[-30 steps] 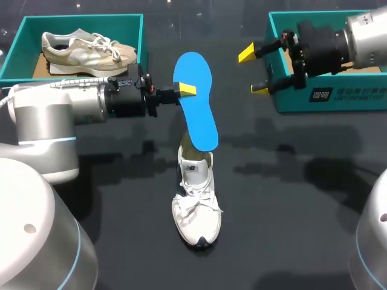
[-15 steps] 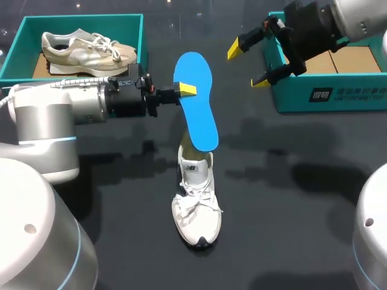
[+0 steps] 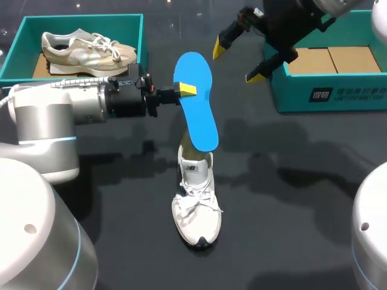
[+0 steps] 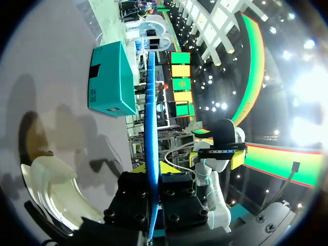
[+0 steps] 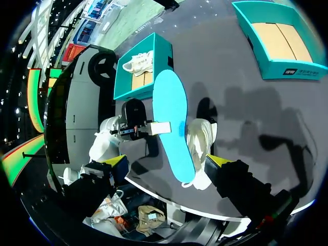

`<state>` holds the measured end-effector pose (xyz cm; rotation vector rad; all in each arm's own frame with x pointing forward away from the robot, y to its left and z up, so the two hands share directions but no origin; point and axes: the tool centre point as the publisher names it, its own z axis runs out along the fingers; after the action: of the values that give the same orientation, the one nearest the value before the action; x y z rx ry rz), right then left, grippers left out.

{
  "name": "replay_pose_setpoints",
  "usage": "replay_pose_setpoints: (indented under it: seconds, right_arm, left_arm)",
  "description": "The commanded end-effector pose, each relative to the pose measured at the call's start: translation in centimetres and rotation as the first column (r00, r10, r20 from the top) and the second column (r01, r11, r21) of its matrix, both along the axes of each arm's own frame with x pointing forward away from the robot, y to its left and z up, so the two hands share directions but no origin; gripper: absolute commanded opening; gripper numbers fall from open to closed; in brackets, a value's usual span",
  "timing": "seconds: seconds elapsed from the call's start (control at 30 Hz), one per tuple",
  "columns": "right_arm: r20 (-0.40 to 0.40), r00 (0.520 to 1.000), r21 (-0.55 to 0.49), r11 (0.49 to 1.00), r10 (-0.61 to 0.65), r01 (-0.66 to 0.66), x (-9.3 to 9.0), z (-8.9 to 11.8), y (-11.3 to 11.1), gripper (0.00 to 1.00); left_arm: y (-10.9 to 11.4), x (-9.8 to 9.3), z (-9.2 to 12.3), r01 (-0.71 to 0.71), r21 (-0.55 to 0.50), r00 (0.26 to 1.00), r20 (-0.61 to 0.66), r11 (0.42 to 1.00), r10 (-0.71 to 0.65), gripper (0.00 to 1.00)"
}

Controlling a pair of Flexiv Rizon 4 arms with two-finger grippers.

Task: Take the shoe out of the shoebox, open the shoe tongue, remove and reinsert the insole, then place the shoe into the shoebox

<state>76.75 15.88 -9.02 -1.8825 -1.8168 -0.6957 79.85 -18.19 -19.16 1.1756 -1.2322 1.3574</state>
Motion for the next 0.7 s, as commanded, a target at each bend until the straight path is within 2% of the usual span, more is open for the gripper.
replay_pose_setpoints:
  seconds: [0.03, 0.7]
  right_arm:
    - [-0.012, 1.000, -0.277, 0.961, -0.014, 0.010, 0.2, 0.3, 1.5, 1.00]
    - [0.034, 0.999, -0.512, 0.858, -0.009, 0.025, -1.3, 0.5, 5.3, 1.00]
  left_arm:
    - [0.0, -0.1, 0.0, -0.002, 0.000, 1.000, 0.000, 1.000, 0.002, 0.00]
    - [0.0, -0.1, 0.0, -0.002, 0.000, 1.000, 0.000, 1.000, 0.002, 0.00]
